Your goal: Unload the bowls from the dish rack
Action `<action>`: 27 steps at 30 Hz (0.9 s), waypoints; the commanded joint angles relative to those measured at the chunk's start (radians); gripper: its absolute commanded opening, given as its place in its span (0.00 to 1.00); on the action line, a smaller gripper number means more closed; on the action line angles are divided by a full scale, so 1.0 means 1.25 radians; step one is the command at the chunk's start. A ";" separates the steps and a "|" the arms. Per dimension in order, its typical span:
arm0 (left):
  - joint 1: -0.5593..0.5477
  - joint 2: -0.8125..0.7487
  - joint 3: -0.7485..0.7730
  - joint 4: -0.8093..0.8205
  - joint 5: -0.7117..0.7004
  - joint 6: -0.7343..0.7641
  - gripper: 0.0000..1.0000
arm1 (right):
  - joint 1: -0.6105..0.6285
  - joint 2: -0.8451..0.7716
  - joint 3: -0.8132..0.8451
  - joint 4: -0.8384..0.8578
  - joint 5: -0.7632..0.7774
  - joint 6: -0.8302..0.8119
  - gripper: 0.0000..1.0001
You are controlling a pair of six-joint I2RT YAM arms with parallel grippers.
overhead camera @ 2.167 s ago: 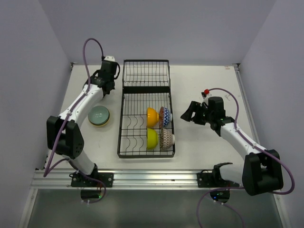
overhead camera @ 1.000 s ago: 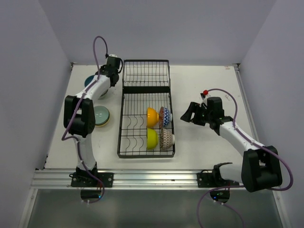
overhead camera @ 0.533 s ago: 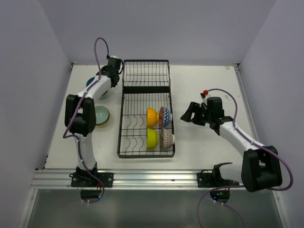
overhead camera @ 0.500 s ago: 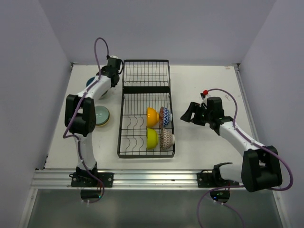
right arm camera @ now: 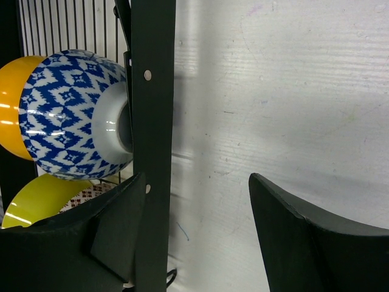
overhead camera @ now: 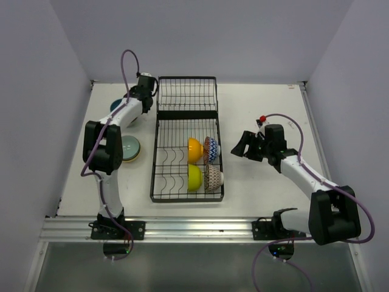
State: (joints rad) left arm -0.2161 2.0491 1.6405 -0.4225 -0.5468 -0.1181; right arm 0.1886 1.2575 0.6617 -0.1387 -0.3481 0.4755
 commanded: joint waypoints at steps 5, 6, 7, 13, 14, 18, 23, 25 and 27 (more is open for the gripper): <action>0.006 -0.109 0.001 0.034 -0.018 -0.021 0.40 | -0.001 0.002 0.025 0.008 0.022 -0.017 0.73; 0.005 -0.119 0.001 0.030 -0.008 -0.026 0.45 | -0.001 0.000 0.025 0.007 0.022 -0.017 0.73; 0.006 -0.146 -0.003 0.031 0.003 -0.031 0.49 | -0.001 -0.001 0.025 0.005 0.022 -0.017 0.73; 0.005 -0.276 -0.021 0.021 0.113 -0.083 0.62 | 0.000 -0.008 0.025 0.001 0.022 -0.018 0.73; 0.006 -0.297 -0.048 0.021 0.180 -0.110 0.63 | -0.001 -0.010 0.025 0.000 0.022 -0.020 0.73; 0.006 -0.417 -0.208 0.107 0.467 -0.198 0.63 | -0.001 -0.013 0.025 -0.002 0.022 -0.021 0.73; 0.005 -0.543 -0.455 0.291 0.815 -0.346 0.63 | 0.000 -0.019 0.024 -0.006 0.018 -0.022 0.73; 0.002 -0.584 -0.550 0.381 0.861 -0.402 0.63 | -0.001 -0.024 0.023 -0.007 0.020 -0.021 0.73; -0.015 -0.612 -0.599 0.410 0.878 -0.412 0.63 | -0.001 -0.027 0.020 -0.006 0.018 -0.022 0.74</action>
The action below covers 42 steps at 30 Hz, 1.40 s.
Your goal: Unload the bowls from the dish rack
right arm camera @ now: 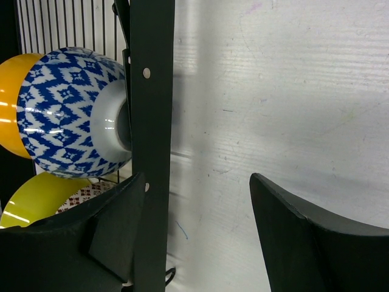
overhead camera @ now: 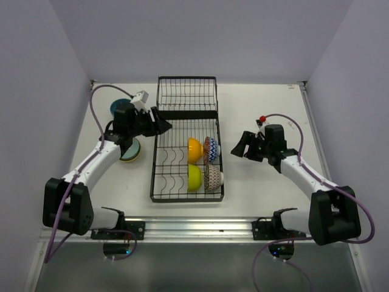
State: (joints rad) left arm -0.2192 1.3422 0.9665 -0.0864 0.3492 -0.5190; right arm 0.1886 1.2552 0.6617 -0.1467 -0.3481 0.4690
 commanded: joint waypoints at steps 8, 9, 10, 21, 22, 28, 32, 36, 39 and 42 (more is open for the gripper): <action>-0.151 -0.053 -0.159 0.188 0.106 -0.101 0.64 | -0.001 -0.024 0.022 -0.005 0.013 -0.016 0.74; -0.155 -0.047 -0.175 0.209 0.111 -0.112 0.64 | -0.001 -0.025 0.020 -0.009 0.015 -0.016 0.74; -0.158 -0.044 -0.208 0.230 0.119 -0.123 0.63 | -0.001 -0.026 0.019 -0.010 0.017 -0.017 0.74; -0.188 -0.014 -0.264 0.289 0.094 -0.160 0.62 | -0.001 -0.030 0.016 -0.015 0.026 -0.022 0.74; -0.194 -0.013 -0.268 0.307 0.096 -0.173 0.62 | -0.001 -0.029 0.016 -0.015 0.026 -0.022 0.74; -0.212 0.005 -0.282 0.344 0.090 -0.195 0.60 | -0.001 -0.022 0.014 -0.013 0.023 -0.019 0.74; -0.219 0.028 -0.287 0.362 0.094 -0.203 0.60 | -0.001 -0.024 0.013 -0.012 0.027 -0.019 0.74; -0.228 0.061 -0.290 0.386 0.092 -0.218 0.60 | -0.001 -0.024 0.012 -0.010 0.027 -0.019 0.74; -0.239 0.082 -0.290 0.408 0.088 -0.230 0.58 | -0.001 -0.022 0.011 -0.009 0.026 -0.018 0.74; -0.244 0.099 -0.292 0.438 0.084 -0.255 0.54 | -0.001 -0.022 0.011 -0.009 0.027 -0.019 0.74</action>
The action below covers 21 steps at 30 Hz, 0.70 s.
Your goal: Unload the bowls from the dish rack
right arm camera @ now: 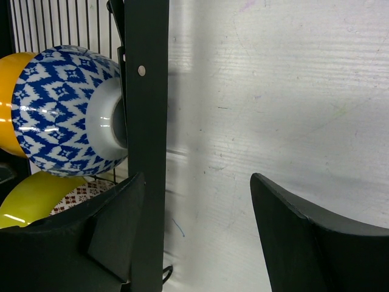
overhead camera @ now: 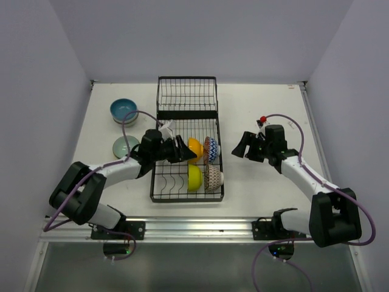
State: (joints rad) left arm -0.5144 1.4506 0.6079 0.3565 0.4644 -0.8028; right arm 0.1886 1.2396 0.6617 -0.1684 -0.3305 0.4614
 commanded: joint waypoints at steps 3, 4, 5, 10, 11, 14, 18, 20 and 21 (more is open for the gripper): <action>-0.012 0.035 -0.010 0.127 -0.005 -0.061 0.44 | -0.001 -0.010 0.011 0.008 0.013 -0.012 0.74; -0.012 0.040 -0.010 0.147 -0.001 -0.076 0.40 | -0.001 -0.010 0.011 0.008 0.013 -0.012 0.74; -0.013 0.043 -0.010 0.153 -0.001 -0.083 0.36 | -0.001 -0.010 0.011 0.008 0.013 -0.013 0.75; -0.013 0.062 -0.011 0.185 0.003 -0.115 0.15 | -0.001 -0.009 0.011 0.010 0.014 -0.013 0.74; -0.012 0.062 -0.013 0.187 0.002 -0.119 0.11 | -0.001 -0.007 0.011 0.010 0.013 -0.013 0.74; -0.012 0.063 -0.024 0.212 -0.002 -0.149 0.00 | 0.000 -0.005 0.012 0.010 0.013 -0.013 0.74; -0.012 0.054 -0.040 0.234 -0.024 -0.196 0.00 | -0.001 -0.005 0.012 0.010 0.013 -0.014 0.74; -0.012 0.042 -0.056 0.250 -0.049 -0.230 0.00 | -0.001 -0.006 0.011 0.008 0.014 -0.013 0.74; -0.013 0.037 -0.064 0.260 -0.065 -0.255 0.00 | -0.001 -0.005 0.011 0.008 0.014 -0.014 0.74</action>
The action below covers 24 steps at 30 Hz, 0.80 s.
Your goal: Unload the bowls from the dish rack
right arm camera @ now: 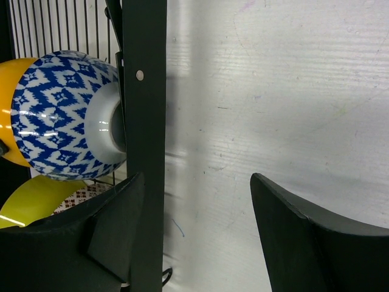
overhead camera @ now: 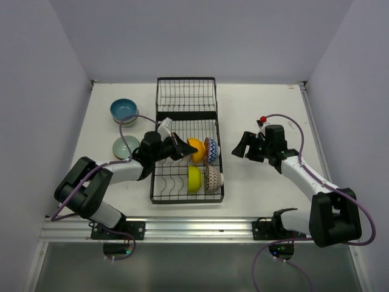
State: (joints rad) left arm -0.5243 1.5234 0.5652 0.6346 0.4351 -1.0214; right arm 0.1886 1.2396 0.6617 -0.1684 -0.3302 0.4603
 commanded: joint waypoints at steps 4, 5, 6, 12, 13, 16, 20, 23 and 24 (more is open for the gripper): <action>-0.004 -0.041 -0.042 0.067 -0.082 -0.133 0.00 | -0.001 -0.005 0.012 0.008 0.014 -0.015 0.74; -0.005 -0.048 -0.043 0.074 -0.089 -0.139 0.00 | -0.001 -0.005 0.012 0.008 0.014 -0.014 0.74; -0.004 -0.049 -0.045 0.083 -0.098 -0.145 0.00 | -0.001 -0.005 0.012 0.008 0.015 -0.014 0.74; -0.003 -0.050 -0.036 0.158 -0.117 -0.178 0.00 | -0.001 -0.009 0.012 0.008 0.015 -0.015 0.74; -0.001 -0.046 -0.030 0.170 -0.109 -0.174 0.00 | -0.001 -0.009 0.012 0.008 0.015 -0.015 0.74; 0.003 -0.028 0.005 0.167 -0.093 -0.154 0.00 | 0.000 -0.009 0.012 0.008 0.014 -0.015 0.74; 0.013 -0.023 0.036 0.138 -0.087 -0.134 0.00 | 0.000 -0.011 0.012 0.010 0.014 -0.015 0.74; 0.034 -0.026 0.058 0.115 -0.070 -0.118 0.00 | -0.001 -0.011 0.012 0.010 0.015 -0.016 0.74; 0.039 -0.028 0.063 0.098 -0.065 -0.106 0.00 | -0.001 -0.012 0.012 0.010 0.014 -0.015 0.74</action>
State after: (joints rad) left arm -0.5007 1.4994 0.5865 0.7223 0.3397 -1.2034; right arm 0.1886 1.2396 0.6617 -0.1684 -0.3302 0.4587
